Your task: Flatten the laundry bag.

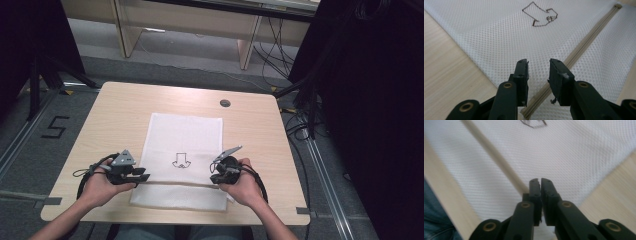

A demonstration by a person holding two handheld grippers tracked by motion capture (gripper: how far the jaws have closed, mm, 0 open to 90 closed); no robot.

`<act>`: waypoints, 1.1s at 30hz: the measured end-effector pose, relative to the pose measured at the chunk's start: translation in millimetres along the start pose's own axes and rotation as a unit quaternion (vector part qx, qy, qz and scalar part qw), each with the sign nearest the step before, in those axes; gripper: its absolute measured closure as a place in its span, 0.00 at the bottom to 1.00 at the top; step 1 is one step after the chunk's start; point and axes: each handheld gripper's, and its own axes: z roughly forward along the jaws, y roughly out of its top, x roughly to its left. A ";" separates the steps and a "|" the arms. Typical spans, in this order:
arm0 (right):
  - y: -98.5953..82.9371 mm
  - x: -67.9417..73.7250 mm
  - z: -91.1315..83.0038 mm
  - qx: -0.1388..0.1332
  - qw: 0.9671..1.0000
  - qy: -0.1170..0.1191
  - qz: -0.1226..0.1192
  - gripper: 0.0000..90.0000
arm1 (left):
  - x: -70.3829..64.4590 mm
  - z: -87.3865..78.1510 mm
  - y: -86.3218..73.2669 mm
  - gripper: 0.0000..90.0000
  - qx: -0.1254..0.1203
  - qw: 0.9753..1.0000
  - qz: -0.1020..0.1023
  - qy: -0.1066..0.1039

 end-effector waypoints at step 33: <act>-17.7 -10.4 28.2 0.027 0.999 -0.001 0.035 0.98 | 1.1 6.8 -7.9 0.79 0.065 0.998 0.018 0.009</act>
